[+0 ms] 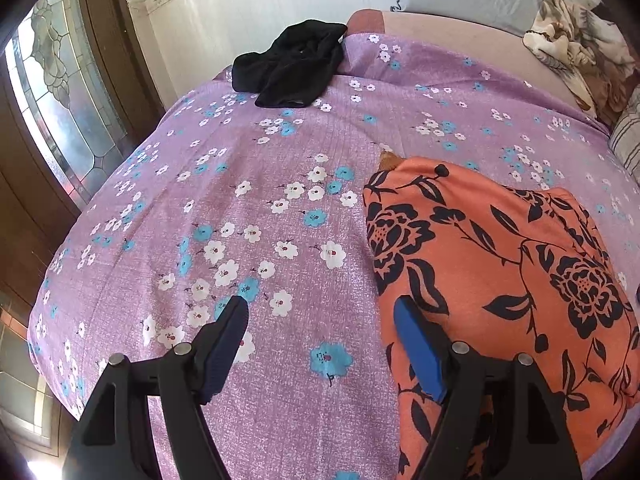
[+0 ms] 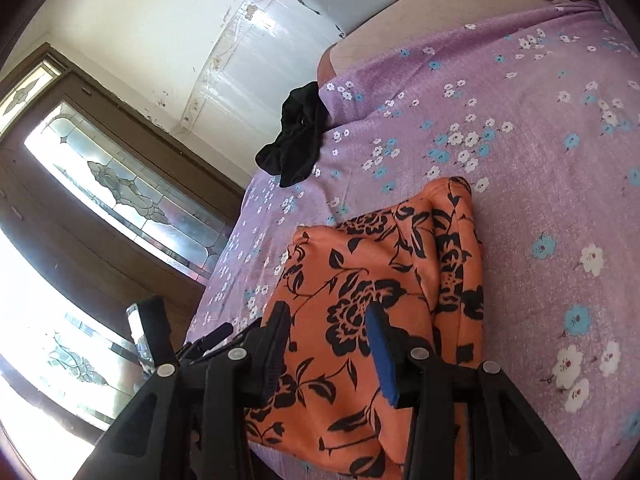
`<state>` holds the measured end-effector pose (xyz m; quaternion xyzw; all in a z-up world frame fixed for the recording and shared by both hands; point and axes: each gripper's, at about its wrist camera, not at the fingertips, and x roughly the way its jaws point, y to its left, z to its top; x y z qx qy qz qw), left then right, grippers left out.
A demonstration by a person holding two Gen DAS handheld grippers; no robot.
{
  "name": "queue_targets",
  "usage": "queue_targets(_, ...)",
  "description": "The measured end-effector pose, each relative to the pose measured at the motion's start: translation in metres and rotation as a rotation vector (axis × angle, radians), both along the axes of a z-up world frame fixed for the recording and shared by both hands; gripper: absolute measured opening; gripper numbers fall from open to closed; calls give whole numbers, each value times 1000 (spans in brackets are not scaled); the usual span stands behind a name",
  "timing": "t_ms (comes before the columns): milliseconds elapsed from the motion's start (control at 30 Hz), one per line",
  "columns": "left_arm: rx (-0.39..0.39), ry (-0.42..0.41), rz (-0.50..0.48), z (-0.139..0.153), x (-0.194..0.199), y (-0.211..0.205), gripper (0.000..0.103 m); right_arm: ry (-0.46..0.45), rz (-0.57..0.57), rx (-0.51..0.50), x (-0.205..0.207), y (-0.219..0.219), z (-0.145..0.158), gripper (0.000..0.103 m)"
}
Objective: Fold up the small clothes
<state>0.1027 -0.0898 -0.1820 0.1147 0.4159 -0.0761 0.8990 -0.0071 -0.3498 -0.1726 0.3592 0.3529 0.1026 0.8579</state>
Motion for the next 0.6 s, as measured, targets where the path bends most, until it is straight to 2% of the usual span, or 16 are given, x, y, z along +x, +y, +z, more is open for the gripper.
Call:
queue_targets(67,3,0,-1,0,1,-1,76,107,14,23,6,2,-26,46)
queue_targets(333,4,-7,2,-1,1,0,76,62,15,62,9,-6,-39,46)
queue_targets(400,0,-4,7,1,0,2,76,53,11,31,6,-2,-33,46)
queue_targets(533,-38,10,16,13,-11,9,76,18,8,-129,-3,17,-7,48)
queue_targets(600,-38,-38,24,28,-23,12,76,-30,-4,-189,-15,27,9,52)
